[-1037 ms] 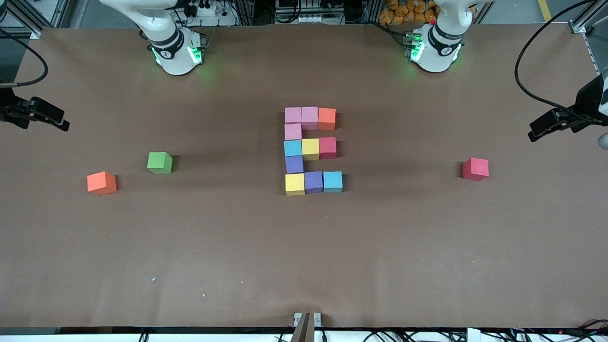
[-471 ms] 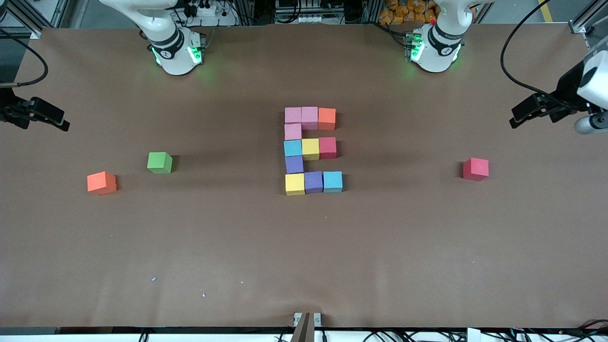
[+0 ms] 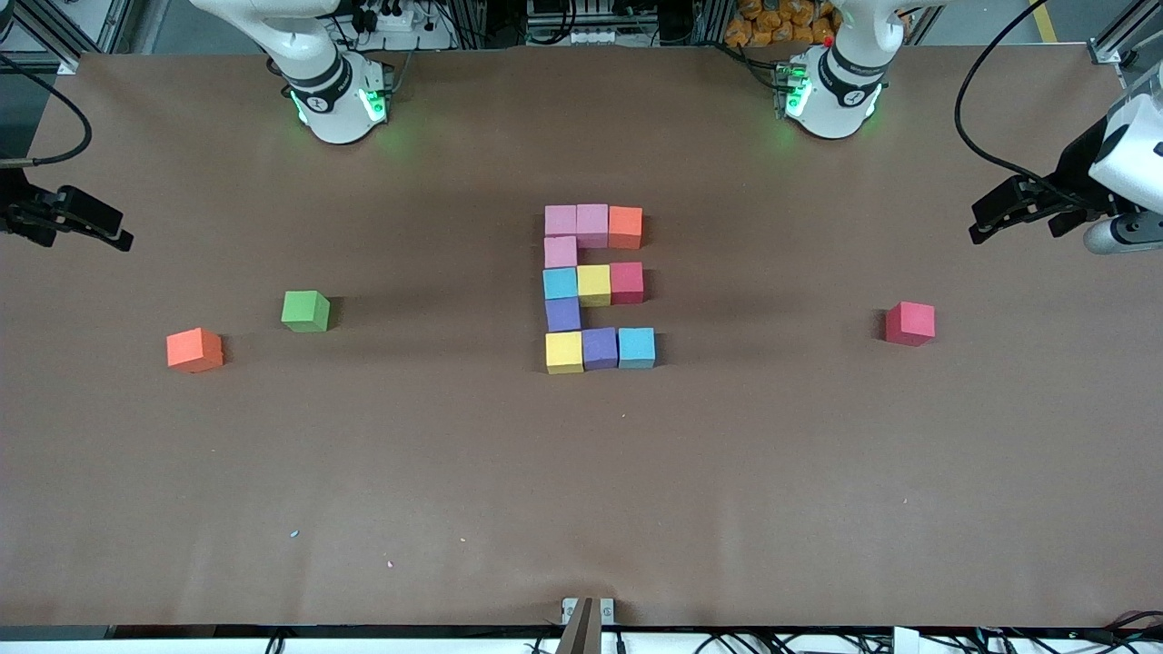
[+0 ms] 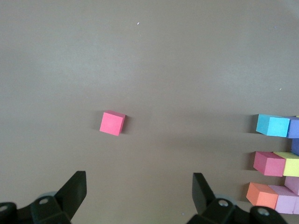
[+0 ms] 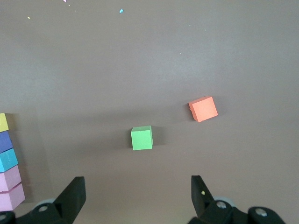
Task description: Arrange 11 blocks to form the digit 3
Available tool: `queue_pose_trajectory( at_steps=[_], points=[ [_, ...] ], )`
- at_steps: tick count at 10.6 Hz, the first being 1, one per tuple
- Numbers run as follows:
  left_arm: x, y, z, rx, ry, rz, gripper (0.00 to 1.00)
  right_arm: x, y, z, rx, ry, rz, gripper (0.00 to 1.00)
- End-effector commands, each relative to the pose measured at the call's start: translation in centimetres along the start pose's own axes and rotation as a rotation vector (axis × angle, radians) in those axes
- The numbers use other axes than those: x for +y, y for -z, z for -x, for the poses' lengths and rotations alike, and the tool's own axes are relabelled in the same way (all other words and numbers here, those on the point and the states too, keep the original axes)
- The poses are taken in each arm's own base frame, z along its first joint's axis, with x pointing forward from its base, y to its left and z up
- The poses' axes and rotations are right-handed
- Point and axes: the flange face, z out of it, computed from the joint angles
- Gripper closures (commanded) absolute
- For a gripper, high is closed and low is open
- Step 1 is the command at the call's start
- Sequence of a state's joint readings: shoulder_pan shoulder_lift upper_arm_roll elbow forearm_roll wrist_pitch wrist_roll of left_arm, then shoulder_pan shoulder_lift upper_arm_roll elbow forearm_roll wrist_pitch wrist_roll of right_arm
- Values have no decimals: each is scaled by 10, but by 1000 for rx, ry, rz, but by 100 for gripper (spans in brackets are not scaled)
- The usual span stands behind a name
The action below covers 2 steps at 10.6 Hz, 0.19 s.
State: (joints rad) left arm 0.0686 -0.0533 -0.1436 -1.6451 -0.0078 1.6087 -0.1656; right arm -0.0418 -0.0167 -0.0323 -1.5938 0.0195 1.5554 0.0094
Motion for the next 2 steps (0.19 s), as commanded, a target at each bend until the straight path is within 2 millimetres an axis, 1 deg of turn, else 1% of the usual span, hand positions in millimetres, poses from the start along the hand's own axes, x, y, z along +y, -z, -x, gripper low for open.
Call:
queue_pose_trajectory(
  at_steps=[1,2],
  points=[
    [-3,6,8,18,-26,-56,0,1,1,4,6,-2,-1,0],
    [-2,6,8,13,-29,-56,0,1,1,4,6,-2,-1,0]
  ],
)
